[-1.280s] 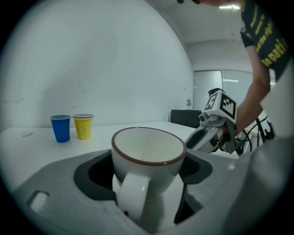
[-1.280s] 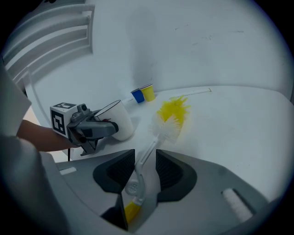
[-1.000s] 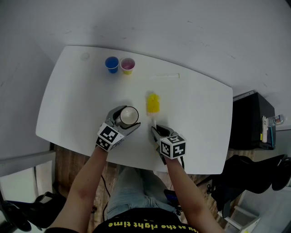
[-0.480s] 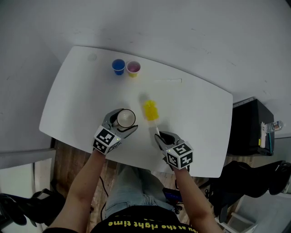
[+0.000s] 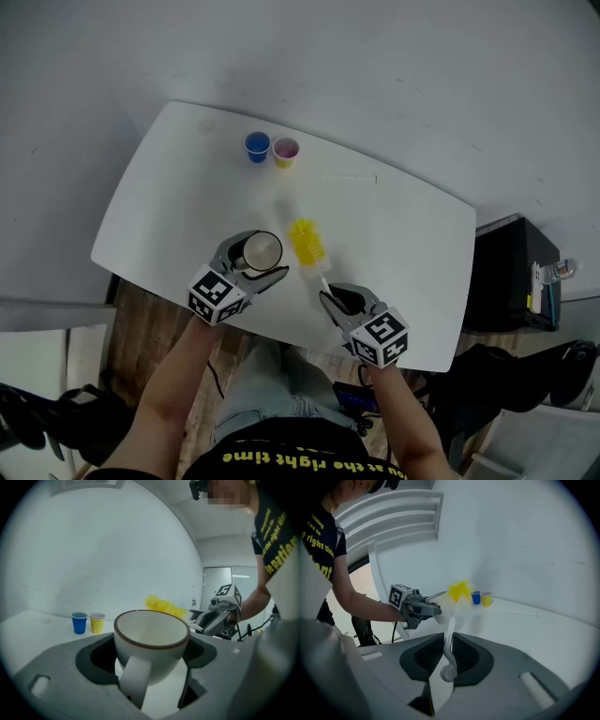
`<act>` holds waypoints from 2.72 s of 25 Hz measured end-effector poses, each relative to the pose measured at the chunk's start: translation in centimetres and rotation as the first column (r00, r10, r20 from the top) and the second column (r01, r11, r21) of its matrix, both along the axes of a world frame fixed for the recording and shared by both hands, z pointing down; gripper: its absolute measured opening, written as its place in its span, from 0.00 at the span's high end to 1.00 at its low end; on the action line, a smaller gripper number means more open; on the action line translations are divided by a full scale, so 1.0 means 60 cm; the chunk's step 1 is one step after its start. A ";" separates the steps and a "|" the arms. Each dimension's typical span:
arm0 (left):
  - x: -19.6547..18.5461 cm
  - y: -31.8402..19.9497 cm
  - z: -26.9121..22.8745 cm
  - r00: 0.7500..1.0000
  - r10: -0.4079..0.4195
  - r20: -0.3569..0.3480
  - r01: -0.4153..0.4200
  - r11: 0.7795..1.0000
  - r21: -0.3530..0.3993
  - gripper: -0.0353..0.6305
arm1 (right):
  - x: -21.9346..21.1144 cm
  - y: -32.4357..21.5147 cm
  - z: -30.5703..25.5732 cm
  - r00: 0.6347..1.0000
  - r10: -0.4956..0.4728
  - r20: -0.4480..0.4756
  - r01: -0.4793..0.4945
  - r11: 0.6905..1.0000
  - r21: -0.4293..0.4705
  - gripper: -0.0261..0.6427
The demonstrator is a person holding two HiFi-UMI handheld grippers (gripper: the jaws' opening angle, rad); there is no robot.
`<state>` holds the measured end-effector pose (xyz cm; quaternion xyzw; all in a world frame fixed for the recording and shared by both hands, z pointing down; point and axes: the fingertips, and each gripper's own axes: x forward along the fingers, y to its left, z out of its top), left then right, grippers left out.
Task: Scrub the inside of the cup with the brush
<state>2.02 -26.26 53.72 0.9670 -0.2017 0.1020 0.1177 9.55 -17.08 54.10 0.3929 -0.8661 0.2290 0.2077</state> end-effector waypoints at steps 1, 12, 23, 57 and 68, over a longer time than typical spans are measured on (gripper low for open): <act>-0.002 0.005 -0.009 1.000 0.007 0.001 -0.007 1.000 0.012 0.33 | -0.004 0.003 -0.009 1.000 -0.002 0.013 0.002 1.000 0.009 0.87; -0.021 0.051 -0.090 0.999 0.030 0.022 -0.032 0.993 0.112 0.33 | -0.038 0.029 -0.079 0.995 -0.032 0.090 0.023 0.994 0.103 0.87; -0.017 0.104 -0.138 1.000 0.011 0.015 -0.013 0.989 0.149 0.33 | -0.042 0.063 -0.115 0.990 -0.065 0.123 0.047 0.988 0.147 0.87; -0.019 0.153 -0.202 0.998 0.010 -0.063 0.002 0.981 0.194 0.33 | -0.053 0.116 -0.077 0.988 -0.079 0.129 0.070 0.995 0.074 0.87; -0.020 0.167 -0.194 0.998 0.010 -0.054 0.000 0.983 0.184 0.33 | -0.063 0.131 -0.156 0.985 -0.119 0.123 0.095 0.978 0.183 0.87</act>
